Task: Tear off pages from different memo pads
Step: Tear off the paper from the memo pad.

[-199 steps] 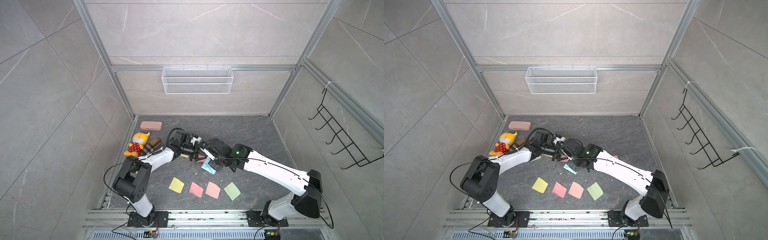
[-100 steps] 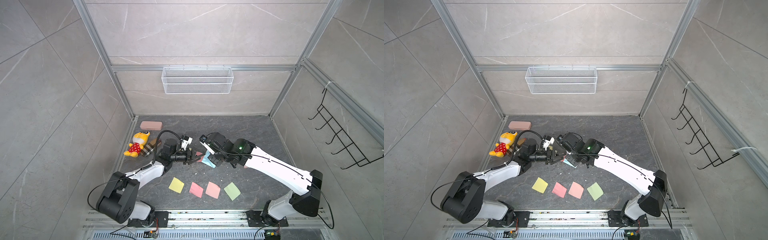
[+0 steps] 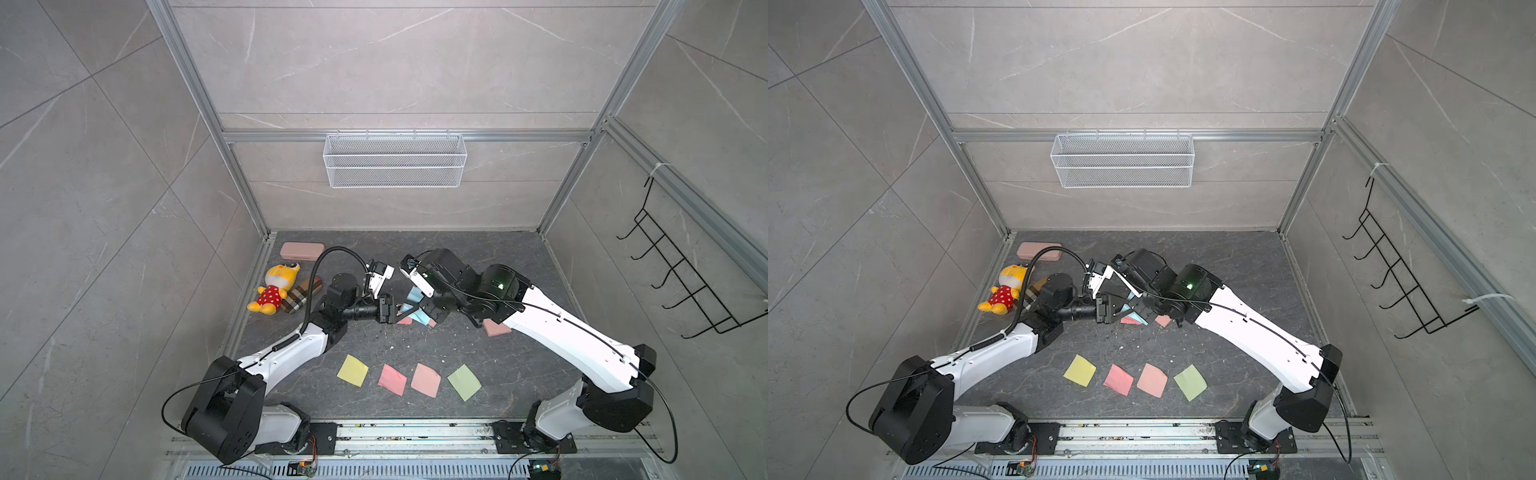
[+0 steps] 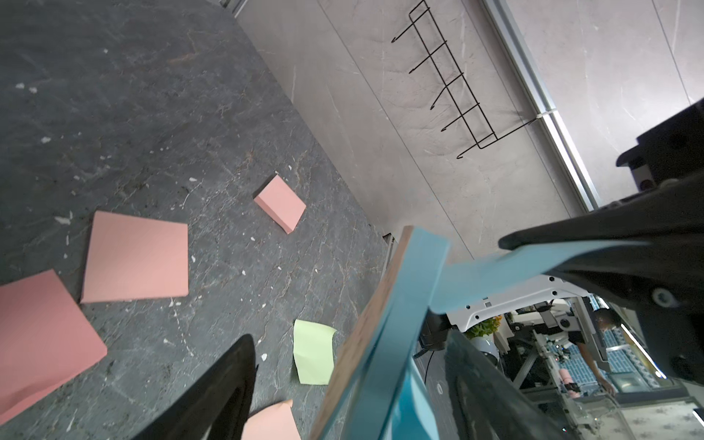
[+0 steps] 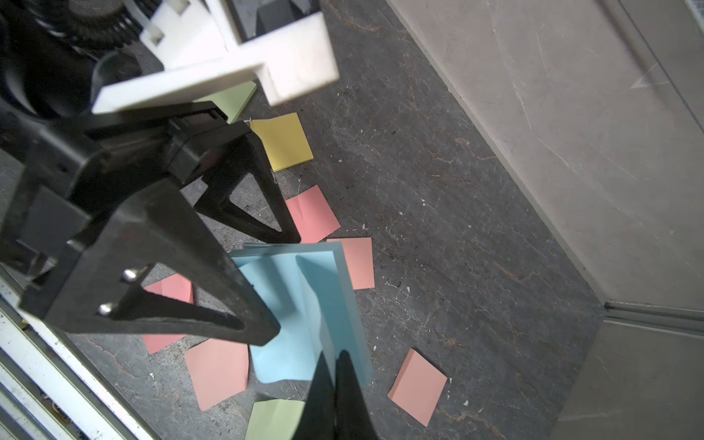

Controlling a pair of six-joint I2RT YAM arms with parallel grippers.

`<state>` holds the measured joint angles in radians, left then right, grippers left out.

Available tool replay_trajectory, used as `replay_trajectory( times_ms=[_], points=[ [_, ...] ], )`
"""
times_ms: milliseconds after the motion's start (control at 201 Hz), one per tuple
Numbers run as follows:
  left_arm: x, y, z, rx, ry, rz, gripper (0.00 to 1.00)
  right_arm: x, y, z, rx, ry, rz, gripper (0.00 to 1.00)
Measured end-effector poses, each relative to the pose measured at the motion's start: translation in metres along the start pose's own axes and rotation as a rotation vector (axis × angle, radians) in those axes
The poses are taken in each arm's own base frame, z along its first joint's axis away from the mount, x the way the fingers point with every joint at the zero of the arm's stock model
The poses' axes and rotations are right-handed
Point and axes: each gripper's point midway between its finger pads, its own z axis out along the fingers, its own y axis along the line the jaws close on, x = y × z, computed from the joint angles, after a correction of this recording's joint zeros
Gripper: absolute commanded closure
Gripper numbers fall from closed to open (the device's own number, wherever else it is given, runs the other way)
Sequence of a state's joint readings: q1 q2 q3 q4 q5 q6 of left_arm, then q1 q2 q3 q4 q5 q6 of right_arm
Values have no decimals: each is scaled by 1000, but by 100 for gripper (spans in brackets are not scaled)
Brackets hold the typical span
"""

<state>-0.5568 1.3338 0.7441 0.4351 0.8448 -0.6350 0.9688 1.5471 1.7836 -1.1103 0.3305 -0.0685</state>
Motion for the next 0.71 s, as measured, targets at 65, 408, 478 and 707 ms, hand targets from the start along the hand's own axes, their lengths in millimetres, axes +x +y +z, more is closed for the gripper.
replay_trajectory(
  times_ms=[65,408,478,707],
  points=[
    [0,-6,5,24,17,19,44,-1,-1,-2,0,-4,0,100],
    [17,3,23,73,130,-61,100,5,-20,-3,114,26,7,100],
    [17,4,23,72,131,-68,100,7,-29,-2,158,32,28,100],
    [22,29,18,0,140,-180,100,45,-92,8,359,117,201,100]
  ],
)
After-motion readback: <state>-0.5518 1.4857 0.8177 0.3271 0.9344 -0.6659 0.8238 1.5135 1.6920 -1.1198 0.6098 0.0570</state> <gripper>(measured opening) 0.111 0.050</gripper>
